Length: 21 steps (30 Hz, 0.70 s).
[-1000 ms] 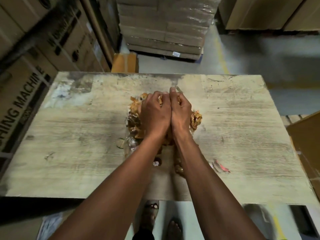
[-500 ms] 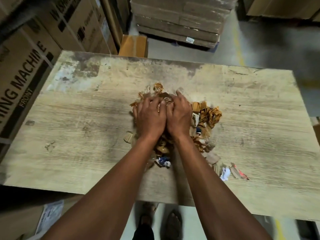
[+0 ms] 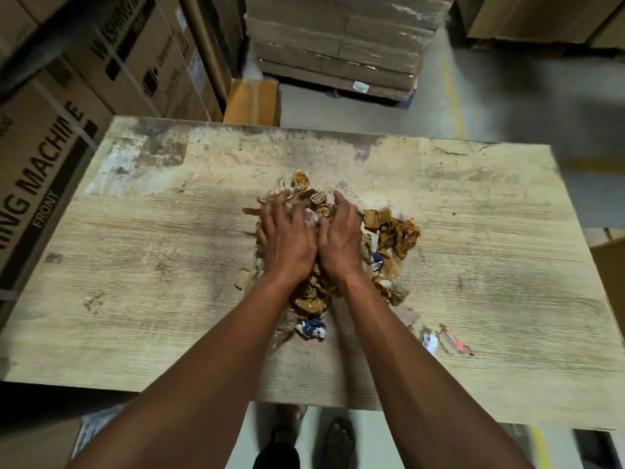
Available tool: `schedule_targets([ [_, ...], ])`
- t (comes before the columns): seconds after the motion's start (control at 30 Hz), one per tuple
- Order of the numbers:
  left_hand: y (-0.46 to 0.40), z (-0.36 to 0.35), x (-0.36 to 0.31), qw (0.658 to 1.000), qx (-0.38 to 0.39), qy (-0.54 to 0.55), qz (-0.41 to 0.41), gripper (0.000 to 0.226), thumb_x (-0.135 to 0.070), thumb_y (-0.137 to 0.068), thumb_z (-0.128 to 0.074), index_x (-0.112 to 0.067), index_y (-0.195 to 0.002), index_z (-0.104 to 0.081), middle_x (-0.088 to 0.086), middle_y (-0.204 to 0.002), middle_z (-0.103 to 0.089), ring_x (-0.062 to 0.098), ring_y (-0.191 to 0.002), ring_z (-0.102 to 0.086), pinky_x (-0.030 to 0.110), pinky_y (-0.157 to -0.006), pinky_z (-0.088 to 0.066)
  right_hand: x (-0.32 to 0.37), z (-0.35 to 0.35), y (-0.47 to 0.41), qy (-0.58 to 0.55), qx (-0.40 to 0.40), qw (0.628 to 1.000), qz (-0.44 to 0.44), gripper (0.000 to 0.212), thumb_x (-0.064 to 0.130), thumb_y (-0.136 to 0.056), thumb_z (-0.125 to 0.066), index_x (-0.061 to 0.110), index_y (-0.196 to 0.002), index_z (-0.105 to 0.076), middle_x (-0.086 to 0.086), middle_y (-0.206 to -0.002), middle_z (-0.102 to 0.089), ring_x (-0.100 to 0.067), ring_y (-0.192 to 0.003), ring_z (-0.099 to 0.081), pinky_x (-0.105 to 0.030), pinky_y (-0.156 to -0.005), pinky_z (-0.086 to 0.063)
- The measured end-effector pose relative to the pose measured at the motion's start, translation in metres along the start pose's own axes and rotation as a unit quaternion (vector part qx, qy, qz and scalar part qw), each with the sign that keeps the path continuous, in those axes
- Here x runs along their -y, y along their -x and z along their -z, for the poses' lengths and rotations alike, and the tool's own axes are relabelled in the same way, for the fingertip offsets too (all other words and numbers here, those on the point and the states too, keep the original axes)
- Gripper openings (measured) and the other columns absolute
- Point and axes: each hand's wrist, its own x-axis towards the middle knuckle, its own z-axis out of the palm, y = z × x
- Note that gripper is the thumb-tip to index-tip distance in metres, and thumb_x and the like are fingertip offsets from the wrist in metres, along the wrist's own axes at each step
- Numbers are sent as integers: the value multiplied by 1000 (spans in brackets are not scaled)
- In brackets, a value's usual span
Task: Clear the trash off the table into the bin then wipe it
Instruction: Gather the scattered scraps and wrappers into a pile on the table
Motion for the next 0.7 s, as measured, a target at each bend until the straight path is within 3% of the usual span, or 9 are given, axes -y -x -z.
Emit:
schedule_targets([
  [0.1, -1, 19, -8, 998, 60, 13, 9, 56, -53, -114, -33, -35, -167, -31, -2, -180, -14, 25, -167, -1, 59, -131, 10, 5, 23, 1, -96, 52, 993, -34, 66, 36, -113, -50, 25, -170, -19, -7, -172, -27, -27, -158, -19, -52, -130, -23],
  [0.2, 0, 36, -17, 997, 61, 52, 13, 57, -44, -115, -35, -36, -170, -23, -3, -180, -18, 20, -167, -3, 58, -132, 11, 12, 41, 4, -145, 70, 985, -54, 68, 48, -109, -39, 28, -170, -19, -3, -176, -22, -26, -164, -8, -55, -132, -17],
  [0.27, 0, 44, -22, 996, 36, 80, 8, 61, -26, -110, -49, -33, -168, -30, -2, -177, -28, 21, -165, -17, 58, -134, 4, 12, 50, 4, -191, 70, 977, -66, 68, 40, -102, -37, 32, -167, -25, 1, -169, -34, -27, -159, -24, -57, -130, -25],
  [0.33, 1, 50, -27, 997, 5, 82, -3, 63, -17, -105, -60, -33, -162, -41, -4, -169, -42, 20, -158, -34, 60, -134, -4, 7, 59, 3, -228, 70, 969, -55, 69, 24, -98, -45, 37, -164, -29, 6, -164, -39, -20, -142, -45, -53, -121, -40],
  [0.4, 4, 53, -33, 997, -24, 69, -3, 54, -22, -104, -66, -34, -155, -51, -6, -160, -54, 18, -150, -46, 58, -134, -6, 2, 71, 5, -225, 64, 971, -39, 74, 7, -101, -55, 36, -165, -31, 8, -167, -37, -9, -129, -50, -36, -110, -45],
  [0.47, 6, 55, -41, 996, -57, 63, -3, 44, -28, -104, -68, -34, -146, -59, -8, -150, -62, 16, -142, -54, 56, -133, -7, -2, 83, 8, -196, 33, 979, -34, 75, -2, -103, -60, 30, -166, -36, 6, -165, -40, 8, -130, -47, -18, -114, -38],
  [0.5, 9, 55, -47, 996, -73, 57, -10, 39, -30, -104, -68, -34, -142, -61, -8, -145, -65, 16, -139, -57, 56, -133, -8, -5, 88, 9, -193, 7, 981, -31, 72, -3, -102, -61, 27, -164, -40, 6, -163, -43, 13, -131, -47, -16, -117, -39],
  [0.6, 16, 52, -67, 990, -120, 21, -65, 31, -31, -103, -65, -32, -133, -66, -5, -135, -68, 18, -133, -59, 56, -132, -15, -21, 101, 16, -210, -69, 975, -39, 63, -6, -101, -57, 23, -157, -51, 1, -156, -55, -6, -141, -53, -39, -124, -44],
  [0.7, 24, 47, -94, 984, -126, 0, -129, 30, -31, -101, -63, -32, -131, -66, -4, -133, -65, 20, -132, -56, 51, -130, -21, -41, 117, 32, -190, -104, 974, -64, 63, -11, -97, -52, 16, -153, -56, -3, -151, -60, -15, -140, -56, -43, -123, -45],
])
